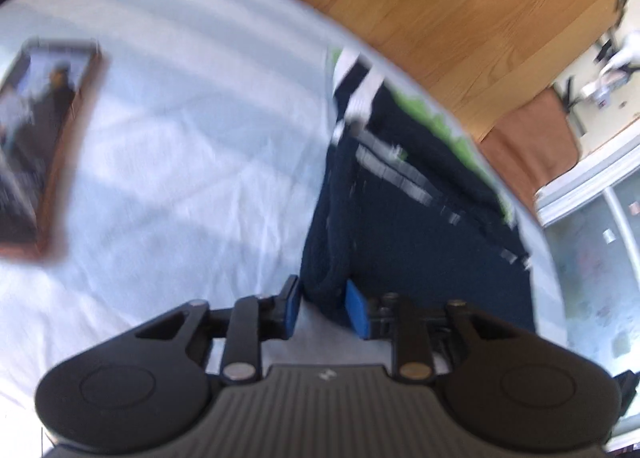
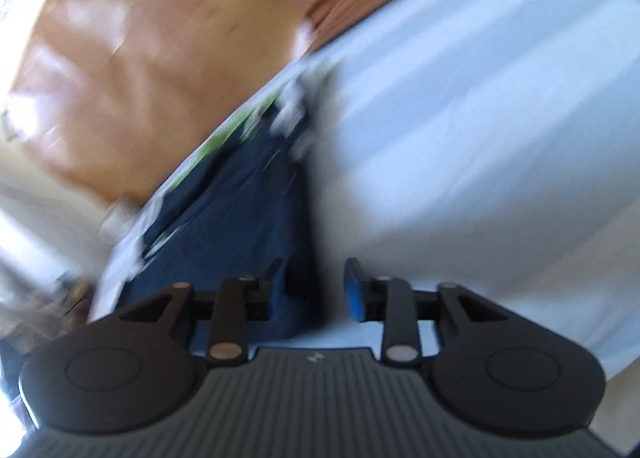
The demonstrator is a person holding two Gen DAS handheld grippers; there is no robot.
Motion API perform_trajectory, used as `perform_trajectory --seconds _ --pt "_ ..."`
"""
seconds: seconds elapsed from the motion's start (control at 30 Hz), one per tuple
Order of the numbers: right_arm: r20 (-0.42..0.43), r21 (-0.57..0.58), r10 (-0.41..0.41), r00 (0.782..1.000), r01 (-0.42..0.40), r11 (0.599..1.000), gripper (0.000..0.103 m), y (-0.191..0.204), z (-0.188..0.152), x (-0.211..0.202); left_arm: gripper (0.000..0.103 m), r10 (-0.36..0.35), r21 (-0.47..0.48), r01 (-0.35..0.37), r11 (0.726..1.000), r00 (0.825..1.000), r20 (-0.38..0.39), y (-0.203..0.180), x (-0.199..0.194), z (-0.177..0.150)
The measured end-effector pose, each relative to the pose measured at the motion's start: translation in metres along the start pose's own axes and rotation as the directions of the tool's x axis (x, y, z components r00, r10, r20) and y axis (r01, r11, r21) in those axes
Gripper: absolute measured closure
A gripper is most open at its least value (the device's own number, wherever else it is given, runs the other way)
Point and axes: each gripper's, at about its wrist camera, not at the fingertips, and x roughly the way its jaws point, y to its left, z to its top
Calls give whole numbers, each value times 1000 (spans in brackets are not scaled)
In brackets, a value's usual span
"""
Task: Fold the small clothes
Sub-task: 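Grasp the hem with both grippers and fold it over toward the green collar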
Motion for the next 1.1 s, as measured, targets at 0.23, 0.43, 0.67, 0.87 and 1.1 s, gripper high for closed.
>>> perform_trajectory --seconds 0.23,0.43,0.67,0.87,1.1 --pt "3 -296 139 990 -132 946 50 67 105 78 60 95 303 -155 940 974 204 -57 13 93" --pt "-232 -421 173 957 -259 869 41 126 156 221 53 86 523 -149 839 986 144 -146 135 165" --pt "-437 -519 136 889 -373 770 40 150 152 301 17 98 565 -22 825 990 -104 -170 264 200" --pt "-428 -580 116 896 -371 726 84 159 137 302 89 107 581 -21 813 988 -113 -174 276 191" --pt "-290 -613 218 932 -356 706 86 181 135 209 92 57 557 -50 829 998 4 -184 197 177"
